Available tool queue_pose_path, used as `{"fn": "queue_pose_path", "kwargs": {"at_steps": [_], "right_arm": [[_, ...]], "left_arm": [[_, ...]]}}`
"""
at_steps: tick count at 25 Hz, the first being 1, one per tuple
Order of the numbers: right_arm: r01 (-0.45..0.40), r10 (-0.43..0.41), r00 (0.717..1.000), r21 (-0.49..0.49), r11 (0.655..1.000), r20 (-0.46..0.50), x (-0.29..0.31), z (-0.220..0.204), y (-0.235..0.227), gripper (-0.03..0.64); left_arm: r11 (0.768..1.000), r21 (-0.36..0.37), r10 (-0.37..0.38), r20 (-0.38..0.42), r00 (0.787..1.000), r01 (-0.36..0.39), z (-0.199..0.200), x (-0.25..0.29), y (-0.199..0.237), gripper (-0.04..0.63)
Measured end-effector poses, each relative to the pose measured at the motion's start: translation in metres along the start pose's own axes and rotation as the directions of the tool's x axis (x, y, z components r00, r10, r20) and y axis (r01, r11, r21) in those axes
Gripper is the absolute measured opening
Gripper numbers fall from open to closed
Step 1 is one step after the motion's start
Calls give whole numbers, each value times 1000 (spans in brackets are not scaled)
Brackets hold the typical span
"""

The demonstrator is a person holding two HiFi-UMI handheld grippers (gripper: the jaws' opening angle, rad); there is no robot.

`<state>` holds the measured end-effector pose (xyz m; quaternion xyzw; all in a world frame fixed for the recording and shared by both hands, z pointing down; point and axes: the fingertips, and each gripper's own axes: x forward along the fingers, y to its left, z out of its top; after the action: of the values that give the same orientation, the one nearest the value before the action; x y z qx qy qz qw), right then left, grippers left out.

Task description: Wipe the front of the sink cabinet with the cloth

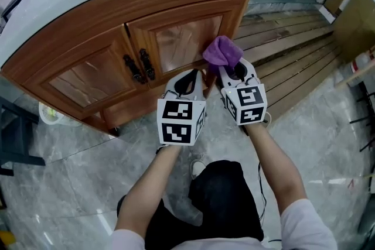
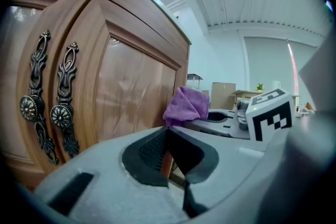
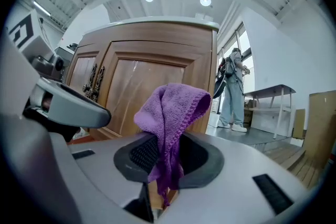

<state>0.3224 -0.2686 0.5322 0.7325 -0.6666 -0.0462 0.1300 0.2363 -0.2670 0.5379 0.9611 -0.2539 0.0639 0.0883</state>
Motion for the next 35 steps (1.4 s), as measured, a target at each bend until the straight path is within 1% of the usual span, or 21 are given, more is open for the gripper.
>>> {"fn": "queue_pose_path", "kwargs": {"at_steps": [5, 8, 11, 16, 21, 25, 28, 31, 35], "right_arm": [[-47, 48, 998, 23, 999, -38, -11, 24, 11, 77], [-67, 73, 994, 70, 995, -78, -21, 42, 17, 77], [-101, 111, 987, 94, 990, -114, -32, 64, 28, 77], [-148, 165, 976, 128, 981, -142, -51, 115, 35, 77], [-205, 225, 964, 145, 968, -143, -77, 182, 32, 77], [-254, 277, 954, 175, 951, -118, -94, 243, 43, 77], [-295, 319, 941, 184, 938, -116, -108, 282, 52, 77], [-321, 345, 933, 194, 927, -105, -123, 324, 55, 77], [-351, 373, 924, 202, 914, -82, -142, 372, 61, 77]], "left_arm": [[998, -66, 5, -11, 1000, -6, 23, -6, 2, 3], [994, -104, 14, -38, 999, -18, 41, -15, 3, 3], [993, -111, 26, -63, 998, -33, 63, -31, -1, 3], [988, -135, 57, -95, 994, -69, 106, -59, -11, 3], [984, -139, 92, -126, 988, -110, 163, -89, -31, 3], [976, -134, 153, -148, 977, -173, 213, -124, -31, 3], [970, -127, 188, -147, 971, -207, 253, -150, -33, 3], [960, -136, 226, -142, 964, -245, 289, -177, -35, 3], [945, -136, 278, -139, 950, -296, 326, -214, -40, 3]]}}
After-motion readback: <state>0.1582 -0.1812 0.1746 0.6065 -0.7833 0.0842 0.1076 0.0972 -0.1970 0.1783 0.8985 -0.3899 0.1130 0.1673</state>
